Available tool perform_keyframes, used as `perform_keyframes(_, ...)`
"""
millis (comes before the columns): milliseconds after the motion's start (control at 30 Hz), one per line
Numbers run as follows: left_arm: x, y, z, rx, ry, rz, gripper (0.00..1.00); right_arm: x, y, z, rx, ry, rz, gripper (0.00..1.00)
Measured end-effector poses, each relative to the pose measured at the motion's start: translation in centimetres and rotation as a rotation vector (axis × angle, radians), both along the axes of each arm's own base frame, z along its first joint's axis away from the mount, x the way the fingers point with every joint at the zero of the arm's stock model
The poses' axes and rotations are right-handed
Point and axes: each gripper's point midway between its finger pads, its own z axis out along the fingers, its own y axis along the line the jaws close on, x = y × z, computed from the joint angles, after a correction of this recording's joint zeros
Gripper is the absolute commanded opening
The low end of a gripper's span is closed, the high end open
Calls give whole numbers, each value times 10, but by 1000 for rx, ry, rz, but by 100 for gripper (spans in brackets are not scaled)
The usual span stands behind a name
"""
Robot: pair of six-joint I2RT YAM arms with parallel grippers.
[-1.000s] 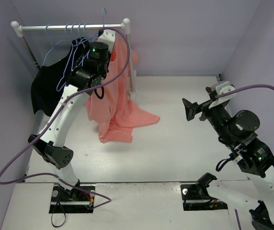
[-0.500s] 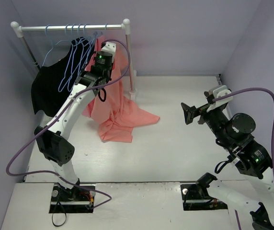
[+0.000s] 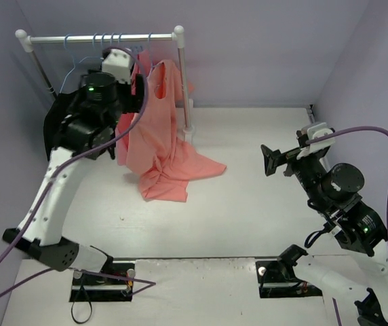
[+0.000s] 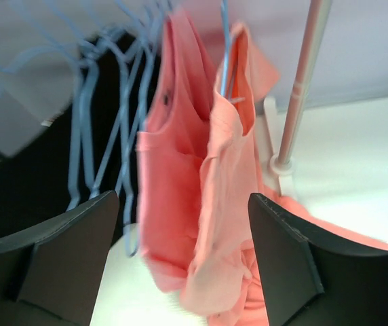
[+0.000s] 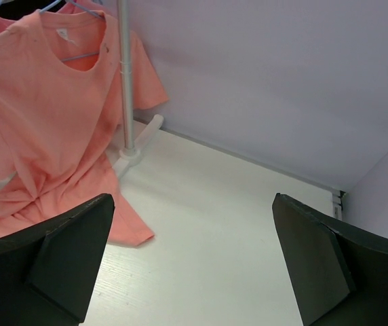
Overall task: Place the t-shirt on the hanger
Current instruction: Place the hanger at the clothesline, then reset both arms
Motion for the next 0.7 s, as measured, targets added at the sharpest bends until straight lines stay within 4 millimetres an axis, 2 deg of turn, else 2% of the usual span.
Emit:
perform_keyframes(133, -65, 32, 57, -41, -135, -10, 80, -1, -16, 4, 16, -11, -77, 100)
perform_keyframes(167, -82, 40, 66, -46, -164, -9, 82, -1, -22, 5, 23, -14, -104, 100)
perform_keyframes(233, -111, 56, 67, -44, -185, -2, 84, -3, -33, 5, 41, -18, -156, 100)
perform_keyframes(333, -153, 83, 58, -38, -197, 32, 86, -5, -52, 2, 62, -20, -251, 100)
perform_keyframes(467, -198, 117, 28, -12, -164, 100, 88, -8, -72, -15, 57, -4, -352, 100)
perform_keyframes(567, -215, 134, 4, 8, -114, 154, 89, -11, -84, -23, 55, 0, -407, 100)
perform_keyframes(700, -227, 146, -24, 30, -55, 199, 90, -17, -100, -22, 70, -9, -479, 100)
